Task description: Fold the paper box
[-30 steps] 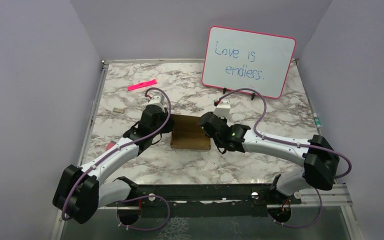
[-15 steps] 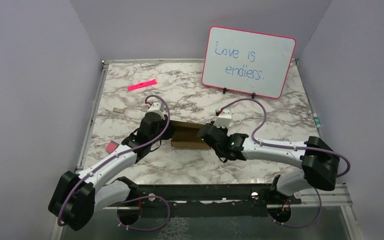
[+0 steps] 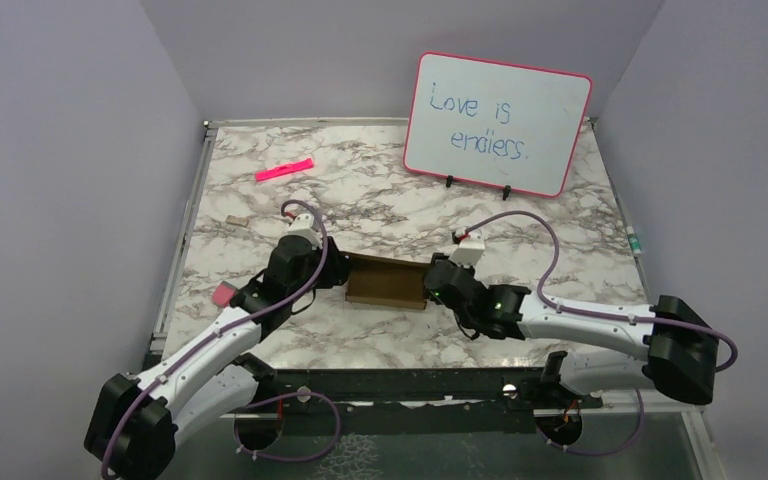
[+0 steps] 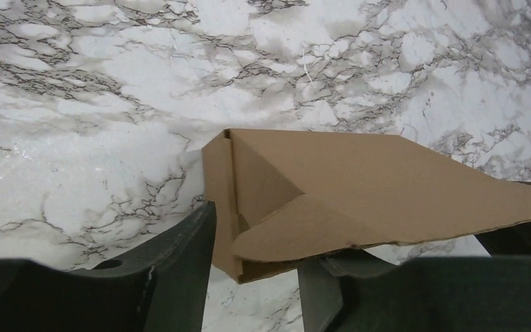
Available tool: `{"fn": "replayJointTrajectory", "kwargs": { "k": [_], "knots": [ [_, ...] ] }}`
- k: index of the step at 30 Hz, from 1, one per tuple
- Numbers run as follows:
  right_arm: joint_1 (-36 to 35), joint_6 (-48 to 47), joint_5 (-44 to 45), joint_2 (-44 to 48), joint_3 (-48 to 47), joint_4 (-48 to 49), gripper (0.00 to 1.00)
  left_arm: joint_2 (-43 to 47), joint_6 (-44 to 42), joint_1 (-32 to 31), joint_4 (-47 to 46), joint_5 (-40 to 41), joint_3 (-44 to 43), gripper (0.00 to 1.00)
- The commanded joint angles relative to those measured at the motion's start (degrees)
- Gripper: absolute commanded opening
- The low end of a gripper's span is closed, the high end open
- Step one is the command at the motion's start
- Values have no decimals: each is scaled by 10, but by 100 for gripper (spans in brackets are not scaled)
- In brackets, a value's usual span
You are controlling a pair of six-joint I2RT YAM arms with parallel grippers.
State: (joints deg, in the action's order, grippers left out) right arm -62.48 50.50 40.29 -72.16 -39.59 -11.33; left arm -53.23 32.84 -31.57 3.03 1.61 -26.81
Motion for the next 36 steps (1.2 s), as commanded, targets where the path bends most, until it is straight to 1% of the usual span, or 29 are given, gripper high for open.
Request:
{"fn": "replayJointTrajectory", "kwargs": {
  "k": [1,4,7,9,13,16,19,22,25,27,32,36],
  "knots": [
    [1,-44,-20,52,31,28,51,65,-2,6,45,13,13,49],
    [1,-72,-47,86,46,37,59,113,6,6,68,0,20,56],
    [1,-89,-71,125,56,34,63,165,19,6,96,-12,22,62],
    [1,-102,-86,152,60,29,65,200,29,6,113,-16,17,67],
    [1,-133,-100,199,40,-2,68,238,35,6,149,-6,-21,75],
    [1,-162,-90,215,11,-29,71,216,13,6,160,3,-65,76],
    [1,-170,-42,202,-42,-79,72,157,-13,6,170,33,-114,75],
    [3,-186,-8,173,-87,-101,74,102,-39,6,161,61,-154,74],
    [14,-201,-7,127,-128,-103,74,39,-65,6,155,60,-191,71],
    [24,-204,-18,93,-149,-102,73,2,-77,6,154,50,-209,68],
    [40,-203,-51,20,-165,-98,71,-47,-87,6,146,9,-207,62],
    [41,-184,-73,7,-138,-100,66,-59,-85,6,143,-28,-176,57]
  ]
}}
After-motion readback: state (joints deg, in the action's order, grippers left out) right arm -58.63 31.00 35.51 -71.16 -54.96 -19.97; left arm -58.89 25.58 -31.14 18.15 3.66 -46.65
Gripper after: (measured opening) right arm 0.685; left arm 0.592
